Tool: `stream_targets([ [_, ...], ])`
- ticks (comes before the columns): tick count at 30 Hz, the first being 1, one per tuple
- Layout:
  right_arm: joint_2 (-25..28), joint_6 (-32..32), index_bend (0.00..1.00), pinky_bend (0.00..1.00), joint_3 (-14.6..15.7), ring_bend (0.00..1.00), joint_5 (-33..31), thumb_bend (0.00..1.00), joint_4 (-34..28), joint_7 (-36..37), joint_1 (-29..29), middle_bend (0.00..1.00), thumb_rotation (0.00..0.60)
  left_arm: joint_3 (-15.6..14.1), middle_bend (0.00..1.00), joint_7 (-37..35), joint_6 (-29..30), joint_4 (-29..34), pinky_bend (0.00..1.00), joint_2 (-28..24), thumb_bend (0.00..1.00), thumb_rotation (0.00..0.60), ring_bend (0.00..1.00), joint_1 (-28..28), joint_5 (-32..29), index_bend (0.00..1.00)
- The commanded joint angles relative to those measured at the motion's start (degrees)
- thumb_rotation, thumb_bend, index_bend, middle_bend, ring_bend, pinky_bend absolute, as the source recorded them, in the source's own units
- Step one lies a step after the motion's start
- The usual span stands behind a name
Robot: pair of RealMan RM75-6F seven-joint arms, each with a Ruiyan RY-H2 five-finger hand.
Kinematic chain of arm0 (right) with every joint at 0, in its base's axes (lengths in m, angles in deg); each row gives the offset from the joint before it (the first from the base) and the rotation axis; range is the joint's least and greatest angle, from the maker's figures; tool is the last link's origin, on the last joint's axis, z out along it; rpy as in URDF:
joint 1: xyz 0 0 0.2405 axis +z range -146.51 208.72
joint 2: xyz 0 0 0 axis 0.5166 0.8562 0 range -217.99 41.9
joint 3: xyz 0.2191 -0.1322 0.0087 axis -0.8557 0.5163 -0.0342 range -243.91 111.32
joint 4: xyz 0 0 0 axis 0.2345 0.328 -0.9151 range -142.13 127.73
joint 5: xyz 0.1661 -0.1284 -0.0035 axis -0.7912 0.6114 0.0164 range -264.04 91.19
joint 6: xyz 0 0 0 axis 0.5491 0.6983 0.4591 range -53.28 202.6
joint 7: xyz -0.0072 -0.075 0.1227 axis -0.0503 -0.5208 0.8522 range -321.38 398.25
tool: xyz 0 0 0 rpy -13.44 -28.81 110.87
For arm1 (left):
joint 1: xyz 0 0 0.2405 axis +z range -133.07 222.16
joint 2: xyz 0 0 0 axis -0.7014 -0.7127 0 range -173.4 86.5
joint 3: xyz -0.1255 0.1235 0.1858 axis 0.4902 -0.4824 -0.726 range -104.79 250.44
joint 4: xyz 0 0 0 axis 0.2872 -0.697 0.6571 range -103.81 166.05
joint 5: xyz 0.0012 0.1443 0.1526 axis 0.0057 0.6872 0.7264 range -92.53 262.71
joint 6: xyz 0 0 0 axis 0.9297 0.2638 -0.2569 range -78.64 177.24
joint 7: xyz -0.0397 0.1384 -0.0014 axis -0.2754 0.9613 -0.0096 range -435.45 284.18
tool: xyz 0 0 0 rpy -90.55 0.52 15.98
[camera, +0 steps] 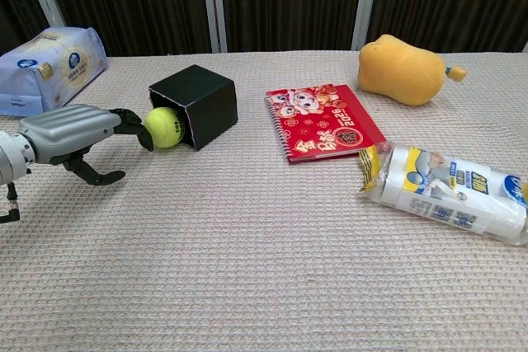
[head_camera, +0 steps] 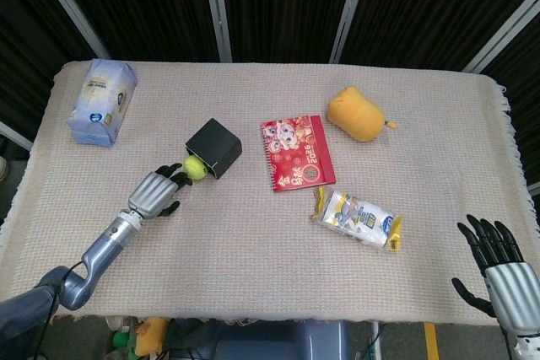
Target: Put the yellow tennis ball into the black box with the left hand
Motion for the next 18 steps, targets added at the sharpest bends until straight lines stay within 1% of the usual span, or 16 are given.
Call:
stream_targets([
  [1, 0.0, -0.1, 0.00, 0.00, 0.0, 0.00, -0.1, 0.29, 0.0, 0.1, -0.1, 0.00, 0.600, 0.4, 0.01, 1.1, -3.3, 0.0, 0.19, 0.1, 0.37, 0.600, 0.00, -0.7, -2.0, 0.20],
  [5, 0.2, -0.4, 0.00, 0.00, 0.0, 0.00, -0.1, 0.29, -0.1, 0.3, -0.3, 0.00, 0.600, 1.4, 0.00, 3.7, -5.7, 1.1, 0.17, -0.1, 0.37, 0.600, 0.00, -1.4, -4.5, 0.17],
  [10, 0.4, -0.9, 0.00, 0.00, 0.1, 0.00, 0.0, 0.29, -0.1, 0.5, -0.6, 0.00, 0.600, 1.6, 0.00, 3.7, -4.2, 0.9, 0.13, 0.5, 0.37, 0.600, 0.00, -1.5, -4.3, 0.13],
  [15, 0.4, -1.1, 0.00, 0.00, 0.1, 0.00, 0.1, 0.29, -0.1, 0.6, -0.7, 0.00, 0.600, 1.4, 0.00, 3.0, -3.7, 0.6, 0.12, 0.9, 0.37, 0.600, 0.00, -1.7, -4.1, 0.09],
  [18, 0.4, -1.0, 0.00, 0.00, 0.0, 0.00, 0.0, 0.29, -0.1, 0.6, -0.7, 0.00, 0.600, 0.9, 0.00, 3.0, -3.2, 1.7, 0.11, 0.3, 0.36, 0.600, 0.00, -1.5, -3.6, 0.08],
])
